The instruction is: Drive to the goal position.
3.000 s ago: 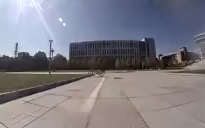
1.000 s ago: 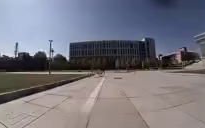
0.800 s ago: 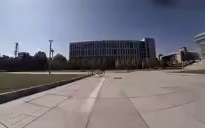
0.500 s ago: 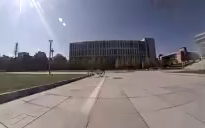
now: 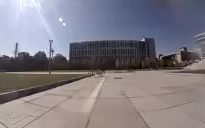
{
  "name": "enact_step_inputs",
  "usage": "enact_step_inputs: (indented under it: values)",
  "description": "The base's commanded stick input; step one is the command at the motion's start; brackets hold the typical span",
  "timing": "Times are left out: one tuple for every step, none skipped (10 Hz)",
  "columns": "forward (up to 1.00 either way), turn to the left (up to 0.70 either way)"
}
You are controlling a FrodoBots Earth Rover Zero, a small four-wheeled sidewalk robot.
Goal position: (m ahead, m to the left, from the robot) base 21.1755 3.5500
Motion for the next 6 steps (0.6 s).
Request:
enact_step_inputs:
  values:
    - [0.06, 0.0]
    - [0.06, 0.0]
    - [0.07, 0.0]
    - [0.06, 0.0]
    - [0.06, 0.0]
    - [0.06, 0.0]
